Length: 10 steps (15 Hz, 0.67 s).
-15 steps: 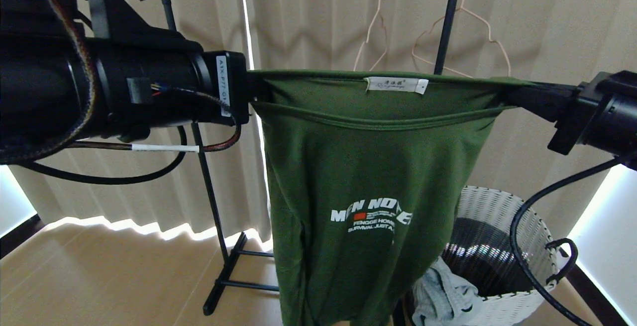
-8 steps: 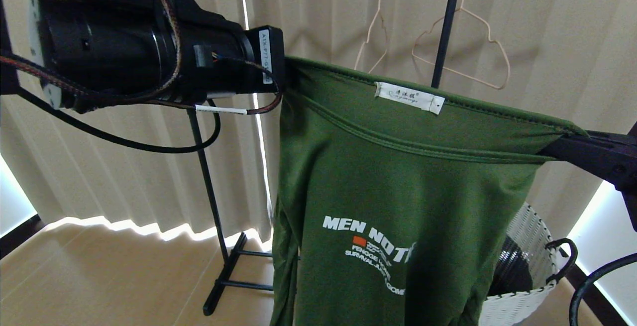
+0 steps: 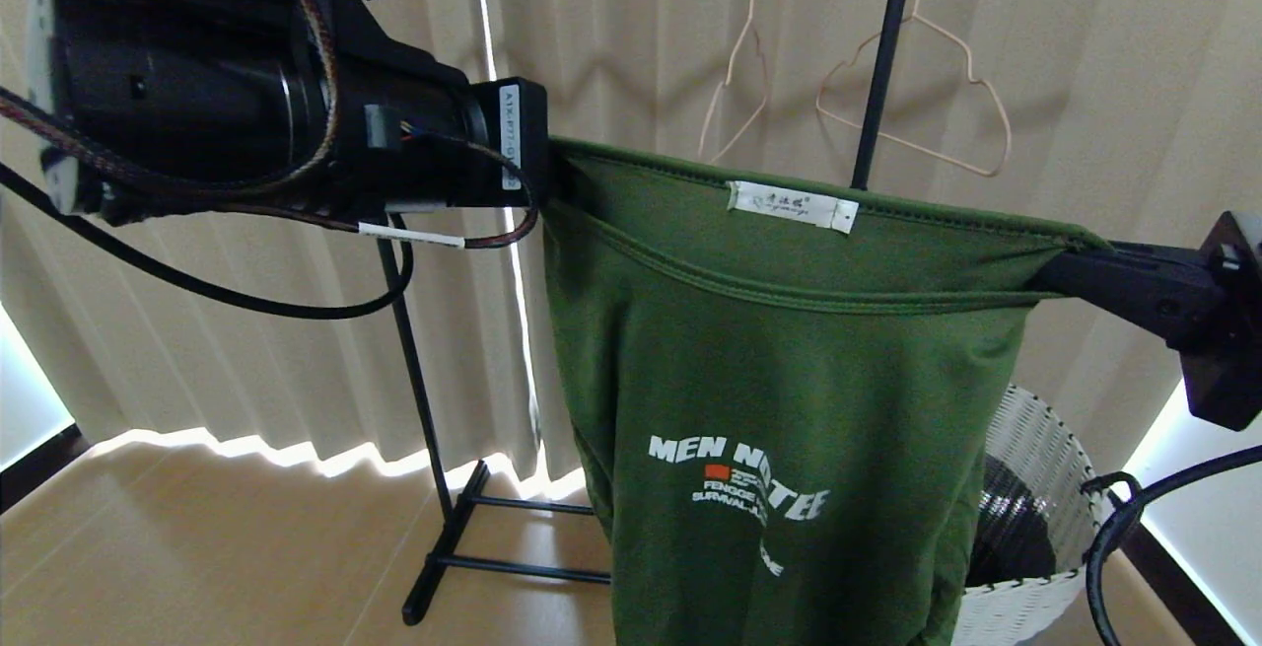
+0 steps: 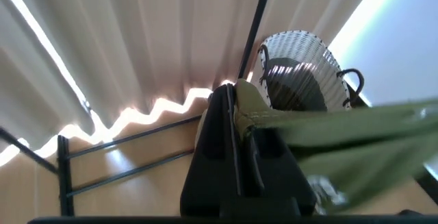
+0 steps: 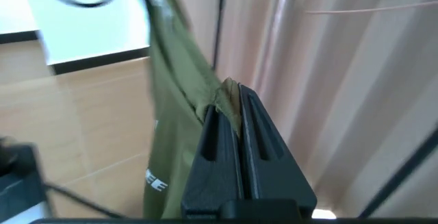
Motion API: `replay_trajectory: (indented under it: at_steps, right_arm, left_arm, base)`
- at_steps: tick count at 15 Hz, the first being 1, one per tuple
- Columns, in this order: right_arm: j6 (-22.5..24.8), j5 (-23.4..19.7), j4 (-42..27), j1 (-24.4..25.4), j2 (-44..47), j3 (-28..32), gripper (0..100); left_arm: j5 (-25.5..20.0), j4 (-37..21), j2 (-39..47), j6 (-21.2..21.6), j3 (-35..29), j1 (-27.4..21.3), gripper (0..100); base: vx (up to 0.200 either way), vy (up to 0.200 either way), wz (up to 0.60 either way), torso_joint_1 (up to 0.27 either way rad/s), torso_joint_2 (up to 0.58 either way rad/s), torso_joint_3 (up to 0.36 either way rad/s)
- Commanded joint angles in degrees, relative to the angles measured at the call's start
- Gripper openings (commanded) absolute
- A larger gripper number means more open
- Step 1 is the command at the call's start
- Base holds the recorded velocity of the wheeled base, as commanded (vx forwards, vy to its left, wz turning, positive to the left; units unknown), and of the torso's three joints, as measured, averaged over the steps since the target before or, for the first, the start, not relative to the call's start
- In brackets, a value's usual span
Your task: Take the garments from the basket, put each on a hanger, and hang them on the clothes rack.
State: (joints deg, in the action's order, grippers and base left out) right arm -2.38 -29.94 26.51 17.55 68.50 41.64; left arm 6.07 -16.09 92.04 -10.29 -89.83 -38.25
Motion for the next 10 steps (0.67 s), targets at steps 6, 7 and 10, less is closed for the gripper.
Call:
replay_trajectory:
  at_steps: [6, 7, 10]
  right_arm:
    - [2.6, 5.0, 1.1, -4.4, 11.9, 11.2, 0]
    - [2.7, 6.3, 3.4, -3.9, 13.9, 12.8, 0]
    - [2.7, 6.6, 5.4, -2.5, 17.0, 15.3, 0]
  left_arm:
    - [-3.6, -3.6, -9.4, 8.6, 10.8, 0.5, 0]
    - [-5.8, -3.6, -11.4, 9.9, 12.9, 0.2, 0]
    - [-12.7, -3.7, -14.4, 10.7, 15.4, 0.2, 0]
  base:
    - [0.000, 0.000, 0.00, 0.000, 0.00, 0.000]
    - [0.000, 0.000, 0.00, 0.000, 0.00, 0.000]
    - [0.000, 0.000, 0.00, 0.000, 0.00, 0.000]
